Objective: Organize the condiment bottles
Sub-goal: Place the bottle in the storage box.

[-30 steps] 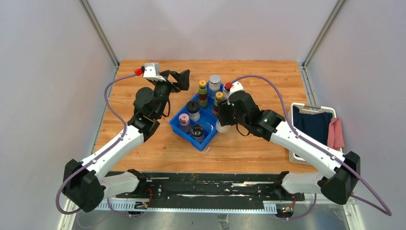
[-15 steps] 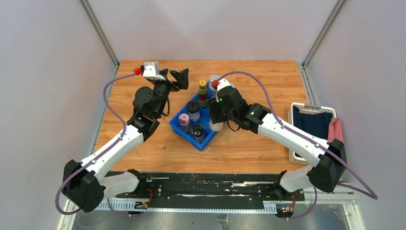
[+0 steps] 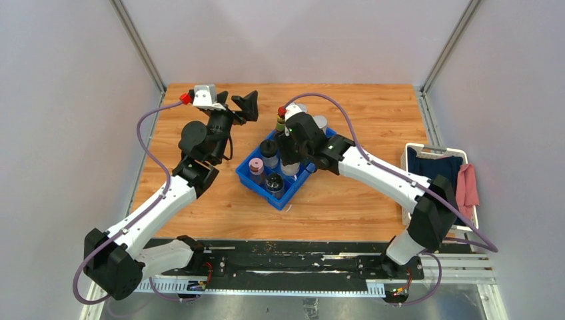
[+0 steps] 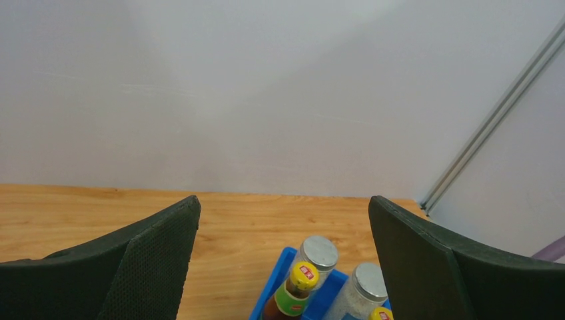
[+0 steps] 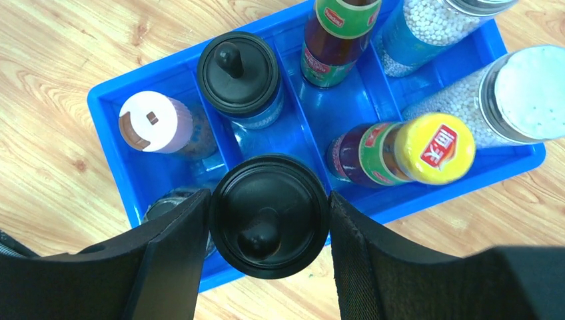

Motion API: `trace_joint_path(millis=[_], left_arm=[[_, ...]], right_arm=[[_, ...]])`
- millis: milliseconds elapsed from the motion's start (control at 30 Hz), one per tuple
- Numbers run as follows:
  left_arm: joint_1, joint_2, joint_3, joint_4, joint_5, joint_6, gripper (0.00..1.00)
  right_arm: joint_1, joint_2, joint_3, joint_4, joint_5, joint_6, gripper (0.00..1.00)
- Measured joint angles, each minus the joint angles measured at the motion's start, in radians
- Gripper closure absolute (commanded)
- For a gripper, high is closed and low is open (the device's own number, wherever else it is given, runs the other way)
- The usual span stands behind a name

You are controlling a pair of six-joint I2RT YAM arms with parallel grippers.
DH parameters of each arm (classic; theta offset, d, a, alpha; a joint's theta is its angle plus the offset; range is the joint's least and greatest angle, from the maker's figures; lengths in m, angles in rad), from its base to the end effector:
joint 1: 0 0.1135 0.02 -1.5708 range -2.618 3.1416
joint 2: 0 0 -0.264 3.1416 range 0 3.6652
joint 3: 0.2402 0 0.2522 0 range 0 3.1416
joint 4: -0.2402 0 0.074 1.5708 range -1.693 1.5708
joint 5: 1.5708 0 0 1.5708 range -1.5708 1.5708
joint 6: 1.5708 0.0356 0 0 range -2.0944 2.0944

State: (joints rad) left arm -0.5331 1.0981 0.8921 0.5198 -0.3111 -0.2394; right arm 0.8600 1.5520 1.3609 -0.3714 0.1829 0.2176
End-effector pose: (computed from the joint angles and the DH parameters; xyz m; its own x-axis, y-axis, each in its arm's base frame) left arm 0.2247 -0.1199 0.3905 0.2030 -0.3819 -0.9016 0.2895 0.9031 -0.3173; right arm 0.2392 0.2679 0.3317 -0.4790 -0.2309 -0.8469 -0.5545 0.8275 0.0879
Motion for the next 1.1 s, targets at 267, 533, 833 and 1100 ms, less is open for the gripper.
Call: trace_joint_path(millis=[267, 533, 833, 1100], left_arm=[[0.000, -0.004, 0.000, -0.001, -0.014, 0.004, 0.00], [0.005, -0.004, 0.000, 0.000, -0.015, 0.003, 0.00], [0.016, -0.003, 0.000, 0.002, -0.015, -0.001, 0.00], [0.018, -0.003, 0.000, 0.002, -0.014, -0.005, 0.00]], right_arm=[[0.000, 0.077, 0.007, 0.014, -0.003, -0.014, 1.00], [-0.002, 0.105, 0.007, 0.042, -0.010, -0.028, 1.00], [-0.003, 0.120, -0.010, 0.085, -0.019, -0.031, 1.00], [-0.003, 0.124, -0.048, 0.108, -0.019, -0.034, 1.00]])
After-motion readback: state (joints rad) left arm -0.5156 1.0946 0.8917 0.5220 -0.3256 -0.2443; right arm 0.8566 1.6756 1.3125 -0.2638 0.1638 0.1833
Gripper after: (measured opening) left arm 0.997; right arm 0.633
